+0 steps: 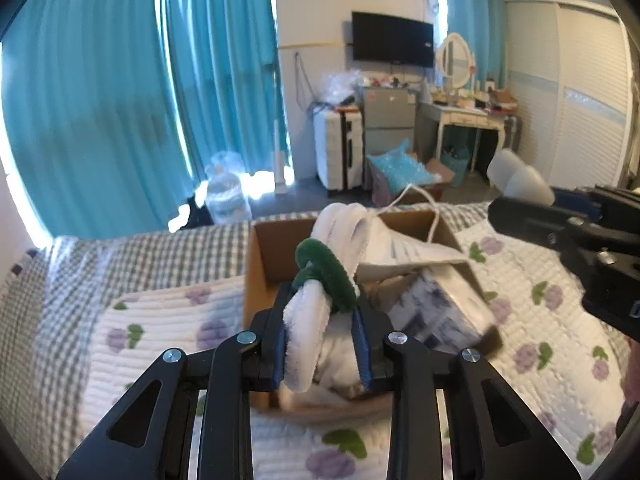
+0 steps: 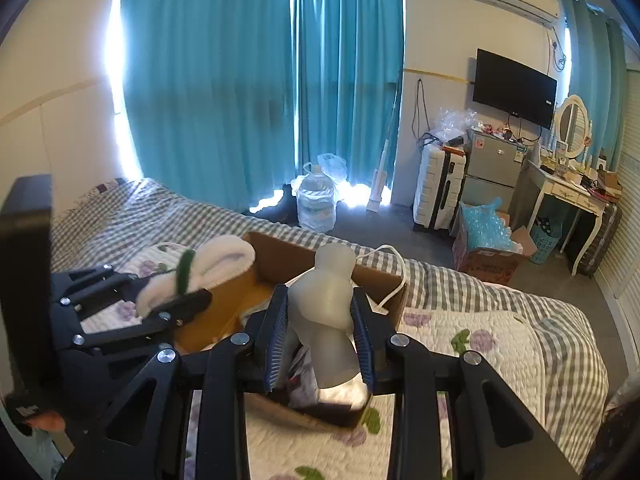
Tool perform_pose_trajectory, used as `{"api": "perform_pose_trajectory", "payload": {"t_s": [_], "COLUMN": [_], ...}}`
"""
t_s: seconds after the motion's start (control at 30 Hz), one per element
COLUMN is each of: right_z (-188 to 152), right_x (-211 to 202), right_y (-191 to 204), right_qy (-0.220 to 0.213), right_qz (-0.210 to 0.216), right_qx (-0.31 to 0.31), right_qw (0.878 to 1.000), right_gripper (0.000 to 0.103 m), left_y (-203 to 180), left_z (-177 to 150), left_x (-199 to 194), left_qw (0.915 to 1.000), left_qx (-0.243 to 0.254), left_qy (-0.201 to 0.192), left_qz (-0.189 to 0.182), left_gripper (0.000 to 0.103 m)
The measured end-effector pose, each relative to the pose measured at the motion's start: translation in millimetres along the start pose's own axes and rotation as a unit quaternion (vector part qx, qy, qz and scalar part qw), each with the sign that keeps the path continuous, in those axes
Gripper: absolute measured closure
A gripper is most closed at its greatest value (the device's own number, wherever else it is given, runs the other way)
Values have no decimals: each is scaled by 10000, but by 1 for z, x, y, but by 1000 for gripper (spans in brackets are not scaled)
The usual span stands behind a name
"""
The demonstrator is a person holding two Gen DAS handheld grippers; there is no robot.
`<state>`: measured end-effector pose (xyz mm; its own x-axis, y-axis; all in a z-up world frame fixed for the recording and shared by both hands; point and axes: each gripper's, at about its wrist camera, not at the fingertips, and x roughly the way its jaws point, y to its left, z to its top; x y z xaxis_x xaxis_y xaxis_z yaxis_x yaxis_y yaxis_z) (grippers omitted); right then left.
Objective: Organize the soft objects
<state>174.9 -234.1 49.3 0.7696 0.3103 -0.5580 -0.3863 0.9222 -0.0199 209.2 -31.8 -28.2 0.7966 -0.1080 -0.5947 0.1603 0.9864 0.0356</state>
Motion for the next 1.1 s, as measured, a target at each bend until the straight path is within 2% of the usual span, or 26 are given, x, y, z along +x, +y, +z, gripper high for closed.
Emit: {"api": "perform_pose_trajectory", "payload": {"t_s": [0.13, 0.2, 0.23, 0.27, 0.4, 0.63, 0.67, 0.7, 0.73, 0.77, 0.83, 0.97, 1.1], "right_z": [2, 0, -1, -2, -4, 4, 7, 10, 12, 15, 19, 25, 30], "right_x": [31, 44, 49, 54, 69, 85, 89, 94, 96, 98, 95, 77, 44], "right_y": [-8, -11, -12, -13, -17, -6, -4, -1, 2, 4, 5, 2, 6], "right_qy": [110, 171, 194, 215, 259, 240, 240, 291, 333, 335, 181, 76, -18], "right_qz": [6, 24, 30, 35, 95, 190, 203, 220, 212, 119, -96, -27, -141], "right_qx": [6, 2, 6, 16, 105, 64, 65, 36, 9, -5, 34, 229, 186], "right_qw": [9999, 9998, 9998, 9998, 9996, 9995, 9995, 9993, 9992, 9994, 9998, 9997, 9997], "right_gripper": [73, 73, 73, 73, 73, 70, 60, 40, 33, 31, 31, 31, 31], "left_y": [1, 2, 4, 6, 22, 47, 50, 53, 55, 56, 58, 61, 58], "left_z": [-5, -7, -8, -9, -9, -5, -6, -7, -8, -9, -12, -13, -8], "left_x": [26, 34, 36, 35, 25, 11, 9, 8, 5, 3, -3, -18, -55], "left_qw": [9999, 9998, 9996, 9993, 9986, 9967, 9965, 9963, 9962, 9960, 9959, 9959, 9954], "left_qx": [-103, -135, -160, -202, -367, -547, -568, -584, -606, -620, -629, -623, -568], "left_qy": [-24, -7, -47, -126, -251, -344, -360, -373, -390, -401, -422, -405, -558], "left_qz": [-28, 134, 226, 298, 291, 495, 505, 503, 498, 494, 493, 515, 534], "left_gripper": [60, 42, 25, 16, 16, 16, 16, 16, 16, 16, 16, 16, 16]}}
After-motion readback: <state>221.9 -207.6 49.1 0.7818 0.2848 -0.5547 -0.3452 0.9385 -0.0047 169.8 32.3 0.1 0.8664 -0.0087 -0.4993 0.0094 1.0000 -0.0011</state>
